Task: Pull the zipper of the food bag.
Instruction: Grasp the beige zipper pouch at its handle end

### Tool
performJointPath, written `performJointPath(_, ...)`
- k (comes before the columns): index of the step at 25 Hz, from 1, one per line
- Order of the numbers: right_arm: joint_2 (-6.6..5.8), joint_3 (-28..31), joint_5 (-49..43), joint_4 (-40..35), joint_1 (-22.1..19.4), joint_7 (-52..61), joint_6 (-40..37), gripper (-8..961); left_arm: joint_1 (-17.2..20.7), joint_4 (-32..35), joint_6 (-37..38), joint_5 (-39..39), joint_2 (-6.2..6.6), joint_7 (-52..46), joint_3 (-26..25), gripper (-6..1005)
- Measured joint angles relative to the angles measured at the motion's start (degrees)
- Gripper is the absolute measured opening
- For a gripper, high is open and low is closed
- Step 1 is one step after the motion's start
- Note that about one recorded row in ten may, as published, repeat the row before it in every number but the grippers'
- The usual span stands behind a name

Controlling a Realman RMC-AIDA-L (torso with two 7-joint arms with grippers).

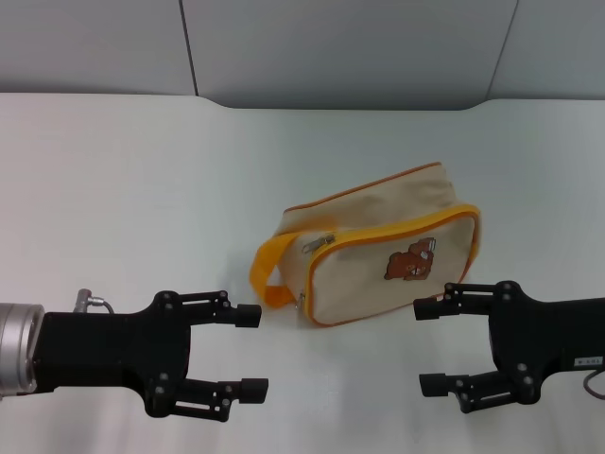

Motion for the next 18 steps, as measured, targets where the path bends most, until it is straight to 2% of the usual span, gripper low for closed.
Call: performJointPath(18,0.10,0.1,0.7,0.2,-0.1,0.0,0.2,791,0.4,0.2,-0.8,0.0,-0.18,0.0,-0.7,797)
